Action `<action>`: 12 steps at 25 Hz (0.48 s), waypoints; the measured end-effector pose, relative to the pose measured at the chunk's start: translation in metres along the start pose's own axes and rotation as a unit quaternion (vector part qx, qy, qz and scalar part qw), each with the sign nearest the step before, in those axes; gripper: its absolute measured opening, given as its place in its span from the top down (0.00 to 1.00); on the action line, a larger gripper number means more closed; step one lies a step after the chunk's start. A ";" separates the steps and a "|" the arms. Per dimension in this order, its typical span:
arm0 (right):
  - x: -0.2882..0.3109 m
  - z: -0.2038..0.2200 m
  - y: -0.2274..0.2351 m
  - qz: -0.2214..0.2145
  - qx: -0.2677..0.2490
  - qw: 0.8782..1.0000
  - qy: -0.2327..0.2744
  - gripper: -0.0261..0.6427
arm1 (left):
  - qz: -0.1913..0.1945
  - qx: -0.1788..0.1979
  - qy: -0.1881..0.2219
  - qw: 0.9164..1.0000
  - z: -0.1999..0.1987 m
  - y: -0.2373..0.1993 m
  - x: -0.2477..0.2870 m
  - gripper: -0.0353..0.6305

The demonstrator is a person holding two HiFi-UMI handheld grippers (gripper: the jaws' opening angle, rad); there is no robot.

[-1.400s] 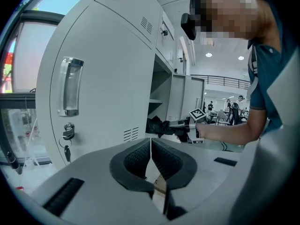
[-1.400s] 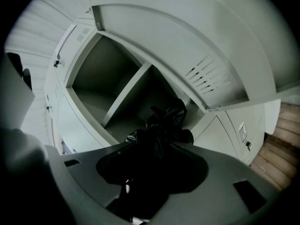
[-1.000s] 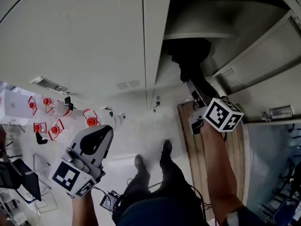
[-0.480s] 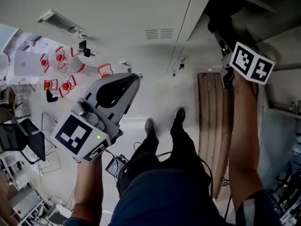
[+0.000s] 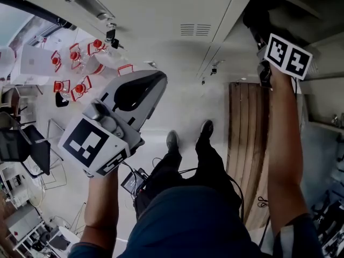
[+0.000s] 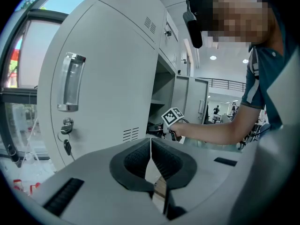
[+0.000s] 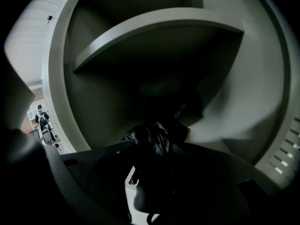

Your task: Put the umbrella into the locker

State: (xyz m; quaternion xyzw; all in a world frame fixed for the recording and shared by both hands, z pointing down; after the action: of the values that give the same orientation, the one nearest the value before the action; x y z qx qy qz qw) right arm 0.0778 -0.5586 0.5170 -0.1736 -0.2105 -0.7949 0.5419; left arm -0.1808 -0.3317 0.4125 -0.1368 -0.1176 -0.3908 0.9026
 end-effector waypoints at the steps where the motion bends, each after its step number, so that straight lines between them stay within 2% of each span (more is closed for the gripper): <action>1: -0.005 0.000 -0.001 0.004 0.000 1.000 0.005 0.64 | -0.002 0.002 0.002 1.000 -0.003 0.000 -0.005 0.91; 9: -0.075 -0.027 -0.009 0.028 0.005 0.997 0.067 0.64 | -0.013 0.025 0.030 0.999 -0.028 0.005 -0.046 0.91; 12: -0.112 -0.039 -0.019 0.027 0.004 0.996 0.082 0.67 | -0.010 0.037 0.041 0.998 -0.043 0.013 -0.063 0.91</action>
State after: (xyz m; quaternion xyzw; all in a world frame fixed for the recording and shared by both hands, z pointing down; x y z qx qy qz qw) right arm 0.0977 -0.4842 0.4247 -0.1113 -0.1634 -0.7905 0.5796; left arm -0.2088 -0.2957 0.3500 -0.0862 -0.0958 -0.4004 0.9072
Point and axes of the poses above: the fingertips, and each gripper's own axes: x forward along the fingers, y to its right, z out of its underside, the point moved 4 cm from there along -x, backward along the fingers, and after that the axes turned 2 degrees about z, right-handed, at the moved point
